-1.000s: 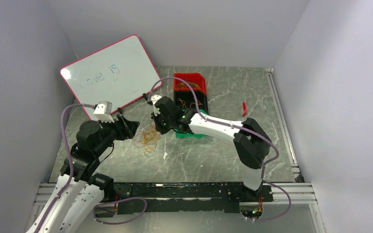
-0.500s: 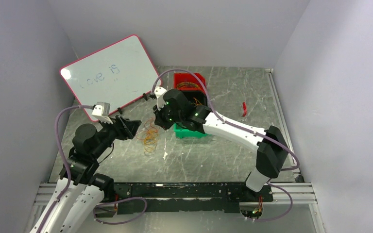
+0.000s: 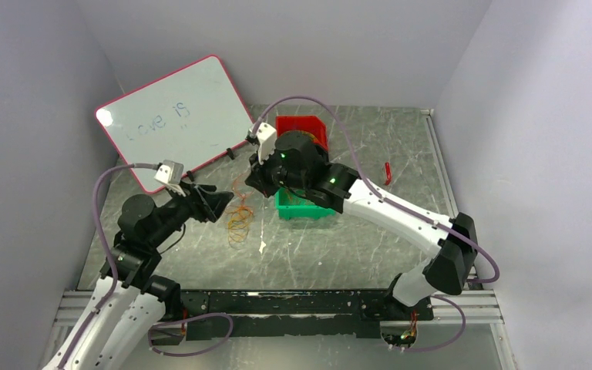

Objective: Untangle the cables

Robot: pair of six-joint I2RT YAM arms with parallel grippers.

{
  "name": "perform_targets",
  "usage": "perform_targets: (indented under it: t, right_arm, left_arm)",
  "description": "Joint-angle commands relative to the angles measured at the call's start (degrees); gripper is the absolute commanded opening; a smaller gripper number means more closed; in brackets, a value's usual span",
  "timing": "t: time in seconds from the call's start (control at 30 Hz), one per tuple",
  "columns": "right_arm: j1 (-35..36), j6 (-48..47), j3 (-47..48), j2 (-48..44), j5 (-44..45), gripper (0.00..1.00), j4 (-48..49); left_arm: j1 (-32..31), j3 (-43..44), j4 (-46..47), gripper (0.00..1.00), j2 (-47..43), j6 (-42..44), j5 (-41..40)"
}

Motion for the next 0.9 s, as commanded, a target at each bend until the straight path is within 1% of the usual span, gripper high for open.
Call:
perform_targets:
  t: [0.0,0.47,0.7,0.77,0.87]
  right_arm:
    - [0.2,-1.59,2.89,-0.41,-1.73,0.0,-1.21]
    - [0.22,-0.86,4.79,-3.18,-3.47,0.0,-1.0]
    - [0.22,0.62,4.76,-4.28,-4.3,0.0,0.54]
    - [0.25,1.15,4.78,-4.41,-4.66,0.0,1.02]
    - [0.24,1.86,4.97,-4.8,-4.59,0.0,1.48]
  left_arm:
    - [0.27,-1.13,5.33,0.7,2.13,1.47,4.56]
    - [0.26,-4.22,13.61,0.7,9.4,0.65,7.3]
    - [0.27,-6.88,21.15,0.69,13.02,-1.16,8.72]
    - [0.28,-7.57,23.24,0.68,13.87,-1.77,9.11]
    - [0.3,-8.31,25.45,0.61,15.46,-2.12,10.2]
